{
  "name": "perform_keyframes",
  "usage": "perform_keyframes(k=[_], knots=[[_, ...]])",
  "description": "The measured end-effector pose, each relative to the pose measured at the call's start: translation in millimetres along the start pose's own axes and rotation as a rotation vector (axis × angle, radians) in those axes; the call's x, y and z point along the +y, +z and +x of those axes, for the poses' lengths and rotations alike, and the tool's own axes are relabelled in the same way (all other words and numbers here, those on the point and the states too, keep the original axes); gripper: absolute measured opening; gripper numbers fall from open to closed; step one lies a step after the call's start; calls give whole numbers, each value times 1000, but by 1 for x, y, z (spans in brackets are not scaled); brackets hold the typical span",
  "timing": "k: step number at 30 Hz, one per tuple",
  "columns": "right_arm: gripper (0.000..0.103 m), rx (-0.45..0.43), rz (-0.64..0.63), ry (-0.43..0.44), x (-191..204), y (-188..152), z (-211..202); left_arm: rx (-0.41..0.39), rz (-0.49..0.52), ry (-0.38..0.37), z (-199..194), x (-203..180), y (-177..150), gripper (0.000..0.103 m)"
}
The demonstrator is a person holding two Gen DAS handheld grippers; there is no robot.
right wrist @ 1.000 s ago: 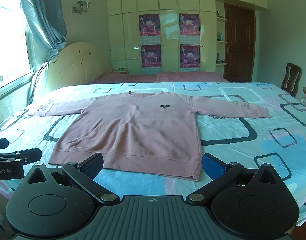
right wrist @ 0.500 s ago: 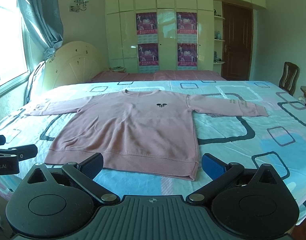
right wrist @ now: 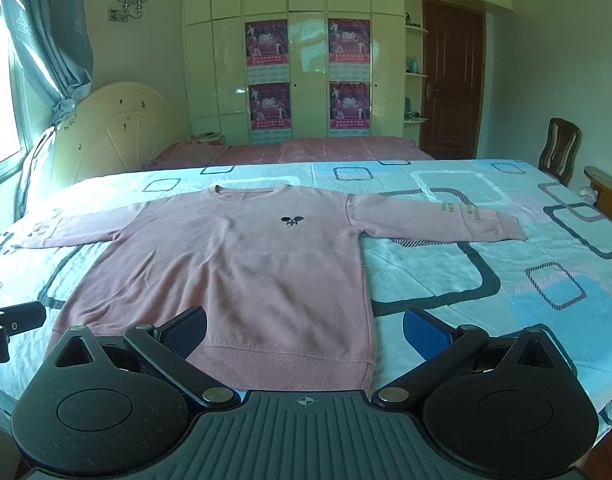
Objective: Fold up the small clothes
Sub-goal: 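Move the right gripper to the sleeve cuff and close on it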
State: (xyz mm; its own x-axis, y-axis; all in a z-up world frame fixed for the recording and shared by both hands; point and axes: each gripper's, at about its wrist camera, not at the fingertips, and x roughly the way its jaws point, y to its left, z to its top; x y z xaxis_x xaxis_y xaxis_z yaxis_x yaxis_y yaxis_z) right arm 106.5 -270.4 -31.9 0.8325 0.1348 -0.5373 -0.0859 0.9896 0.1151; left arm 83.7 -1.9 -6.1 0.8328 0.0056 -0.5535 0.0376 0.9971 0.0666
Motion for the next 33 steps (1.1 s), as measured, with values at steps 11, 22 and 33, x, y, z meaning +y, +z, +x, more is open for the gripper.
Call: perform_keyframes(k=[11,22,33], knots=[[103,8,40,-65,-7,41,71,15,29,-36,76,8,39,102],[103,29,74,-141,-19,62,121,43,-9,-86,136,20,65,102],[103,58,95,-170,-82,81,182,85,-62,-115,198,-12,90,102]])
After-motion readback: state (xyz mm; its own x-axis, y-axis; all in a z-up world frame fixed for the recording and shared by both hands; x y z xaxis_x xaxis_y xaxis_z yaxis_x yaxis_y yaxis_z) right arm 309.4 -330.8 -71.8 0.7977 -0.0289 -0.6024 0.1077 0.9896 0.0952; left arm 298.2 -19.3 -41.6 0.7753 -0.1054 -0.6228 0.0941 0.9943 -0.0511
